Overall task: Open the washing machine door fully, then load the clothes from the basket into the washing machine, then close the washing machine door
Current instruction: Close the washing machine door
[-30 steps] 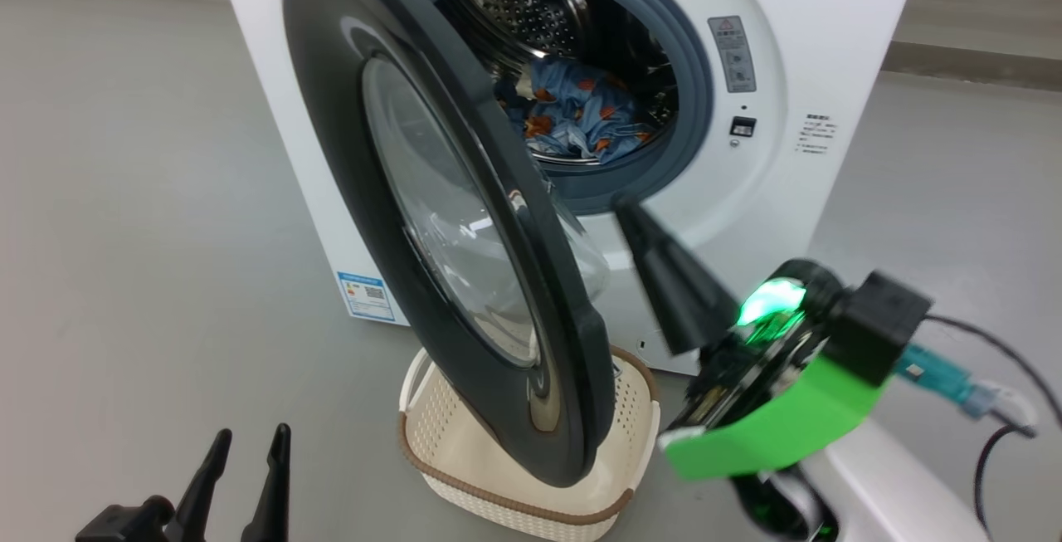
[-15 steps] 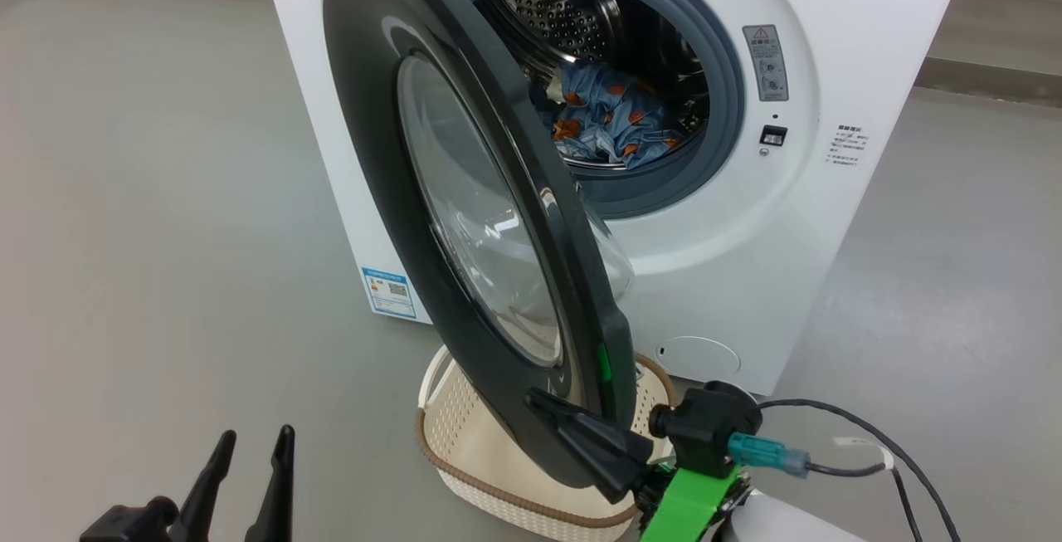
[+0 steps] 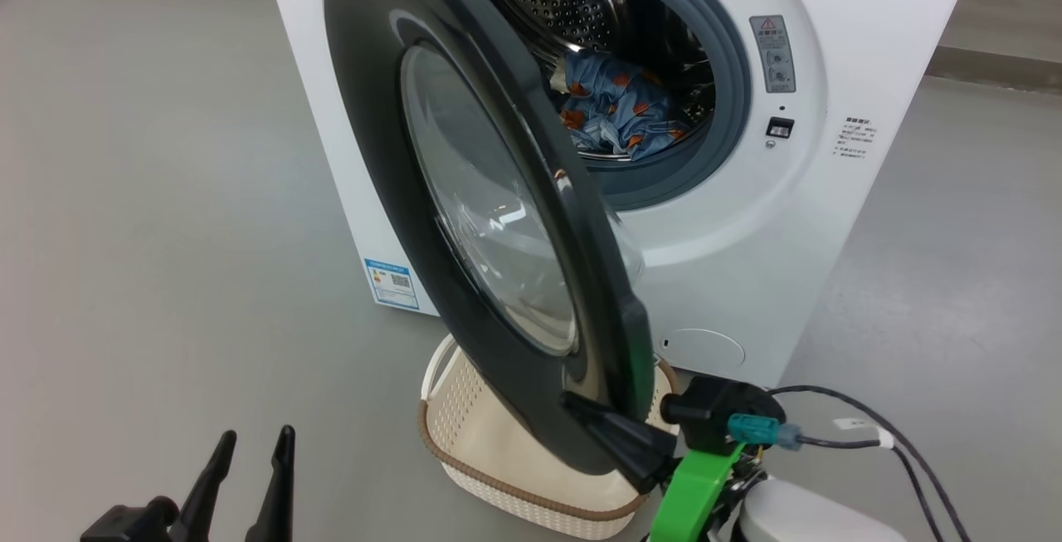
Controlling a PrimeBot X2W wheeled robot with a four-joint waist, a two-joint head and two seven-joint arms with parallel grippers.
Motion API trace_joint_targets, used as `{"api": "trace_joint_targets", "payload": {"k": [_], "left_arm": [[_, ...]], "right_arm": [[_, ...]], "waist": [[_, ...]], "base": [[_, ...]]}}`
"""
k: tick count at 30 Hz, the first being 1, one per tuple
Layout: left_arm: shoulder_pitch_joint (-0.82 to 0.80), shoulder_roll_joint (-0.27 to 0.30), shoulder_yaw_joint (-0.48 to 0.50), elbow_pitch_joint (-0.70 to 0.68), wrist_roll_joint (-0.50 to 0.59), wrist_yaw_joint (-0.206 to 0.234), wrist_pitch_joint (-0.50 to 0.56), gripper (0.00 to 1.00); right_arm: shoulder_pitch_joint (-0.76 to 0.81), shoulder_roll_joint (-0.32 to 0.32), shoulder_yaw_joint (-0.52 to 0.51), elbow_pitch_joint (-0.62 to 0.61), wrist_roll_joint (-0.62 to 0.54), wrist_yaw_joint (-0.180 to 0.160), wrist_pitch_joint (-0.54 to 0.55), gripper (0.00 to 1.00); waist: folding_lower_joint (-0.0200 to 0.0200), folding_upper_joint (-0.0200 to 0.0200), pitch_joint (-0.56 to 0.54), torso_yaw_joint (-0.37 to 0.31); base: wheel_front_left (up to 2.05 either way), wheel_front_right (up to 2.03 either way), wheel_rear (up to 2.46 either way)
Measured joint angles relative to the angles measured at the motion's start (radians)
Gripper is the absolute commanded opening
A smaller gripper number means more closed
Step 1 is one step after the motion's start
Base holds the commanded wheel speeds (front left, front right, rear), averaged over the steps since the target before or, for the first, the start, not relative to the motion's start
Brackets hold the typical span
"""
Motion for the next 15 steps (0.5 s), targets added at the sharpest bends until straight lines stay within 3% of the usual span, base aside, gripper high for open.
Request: {"api": "trace_joint_targets", "payload": {"k": [6,15], "left_arm": [[0.000,0.004,-0.004,-0.003,0.000,0.000,0.000,1.00],[-0.036,0.007,-0.011,-0.025,-0.010,0.000,0.000,1.00]], "right_arm": [[0.000,-0.046,-0.076,0.027,0.002,0.002,0.000,0.00],[-0.033,-0.101,-0.281,0.072,-0.022,0.002,0.000,0.00]], "waist": [[-0.0001,0.0000,0.018,0.002],[0.0000,0.0000,0.096,0.001]], "base": [[0.00,0.00,0.00],[0.00,0.00,0.00]]}}
